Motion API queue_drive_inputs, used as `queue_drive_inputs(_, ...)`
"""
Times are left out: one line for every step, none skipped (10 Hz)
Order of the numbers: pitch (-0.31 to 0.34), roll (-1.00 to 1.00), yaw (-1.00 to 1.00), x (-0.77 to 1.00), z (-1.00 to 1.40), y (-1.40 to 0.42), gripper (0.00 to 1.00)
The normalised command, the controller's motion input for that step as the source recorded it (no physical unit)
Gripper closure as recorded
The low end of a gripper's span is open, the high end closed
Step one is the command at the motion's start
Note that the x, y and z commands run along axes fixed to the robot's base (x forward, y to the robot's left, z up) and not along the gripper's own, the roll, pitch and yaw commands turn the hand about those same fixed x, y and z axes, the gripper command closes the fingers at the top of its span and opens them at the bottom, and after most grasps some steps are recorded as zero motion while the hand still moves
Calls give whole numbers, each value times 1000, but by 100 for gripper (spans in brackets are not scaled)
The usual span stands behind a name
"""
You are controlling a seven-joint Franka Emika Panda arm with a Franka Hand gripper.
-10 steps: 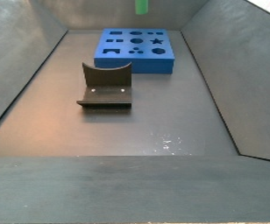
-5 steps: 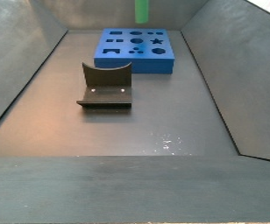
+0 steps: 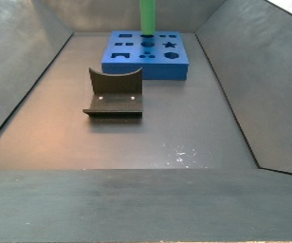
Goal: Pick up the oval object. Move up. Place the oval object on the fixture. Regrasp the oval object. Move to above the board. Insert the oval object.
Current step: Insert the oval object.
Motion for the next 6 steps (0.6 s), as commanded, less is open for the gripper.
queue_drive_inputs(0, 0, -114, 89, 0, 0, 100)
queue_drive_inputs(-17, 0, 0, 0, -23, 0, 100)
queue_drive_inputs(-77, -96, -337, 0, -180, -169, 100)
queue_drive_inputs(-130, -67, -586, -43, -283, -351, 100)
queue_drive_inputs(-47, 14, -103, 0, -9, 0, 100)
queue_drive_inputs(0, 0, 0, -11, 0, 31, 100)
